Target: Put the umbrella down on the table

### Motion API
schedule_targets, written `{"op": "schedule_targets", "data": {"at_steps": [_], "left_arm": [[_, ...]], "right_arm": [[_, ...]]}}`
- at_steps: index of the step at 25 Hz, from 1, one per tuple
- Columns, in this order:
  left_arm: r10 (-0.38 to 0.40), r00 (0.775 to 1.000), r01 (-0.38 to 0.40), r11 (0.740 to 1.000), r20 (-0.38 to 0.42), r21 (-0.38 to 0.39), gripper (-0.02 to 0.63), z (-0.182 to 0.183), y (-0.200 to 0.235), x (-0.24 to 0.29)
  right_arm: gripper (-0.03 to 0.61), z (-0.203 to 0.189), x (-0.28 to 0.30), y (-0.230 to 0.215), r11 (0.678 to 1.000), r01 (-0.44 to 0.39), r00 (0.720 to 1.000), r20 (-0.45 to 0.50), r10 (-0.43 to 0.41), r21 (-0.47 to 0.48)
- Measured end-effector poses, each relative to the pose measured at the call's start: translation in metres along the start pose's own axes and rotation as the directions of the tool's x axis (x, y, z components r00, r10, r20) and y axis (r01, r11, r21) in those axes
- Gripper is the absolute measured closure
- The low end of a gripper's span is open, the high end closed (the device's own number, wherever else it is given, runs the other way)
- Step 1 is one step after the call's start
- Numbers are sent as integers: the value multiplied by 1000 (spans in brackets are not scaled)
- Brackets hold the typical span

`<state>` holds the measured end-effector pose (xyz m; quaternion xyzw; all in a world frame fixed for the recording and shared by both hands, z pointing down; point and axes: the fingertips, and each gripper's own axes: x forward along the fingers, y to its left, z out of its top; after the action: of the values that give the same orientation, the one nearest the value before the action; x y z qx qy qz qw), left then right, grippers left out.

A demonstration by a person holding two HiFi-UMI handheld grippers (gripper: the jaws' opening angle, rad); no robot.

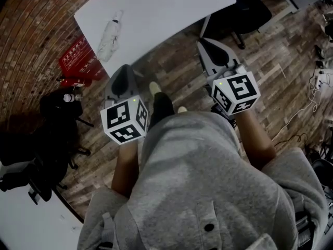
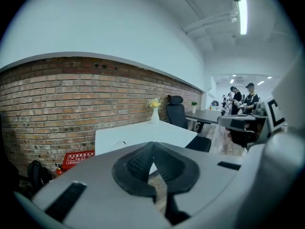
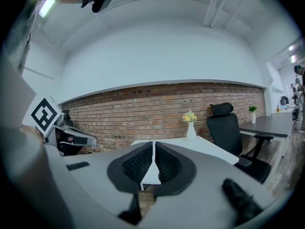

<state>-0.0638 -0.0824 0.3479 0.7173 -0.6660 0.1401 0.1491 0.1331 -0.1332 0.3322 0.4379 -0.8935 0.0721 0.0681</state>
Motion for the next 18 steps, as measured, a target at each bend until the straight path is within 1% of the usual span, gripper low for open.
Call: {"op": "schedule_targets", "data": {"at_steps": [9, 18], "left_arm": [[-36, 999, 36, 999, 11, 22, 598, 1, -19, -17], [-4, 1000, 4, 1000, 17, 11, 598, -5, -13, -41]], "right_arm": [[548, 4, -29, 1, 1000, 31, 999, 25, -31, -7], [548, 4, -37, 20, 999, 1, 1000, 29, 0, -46]]}}
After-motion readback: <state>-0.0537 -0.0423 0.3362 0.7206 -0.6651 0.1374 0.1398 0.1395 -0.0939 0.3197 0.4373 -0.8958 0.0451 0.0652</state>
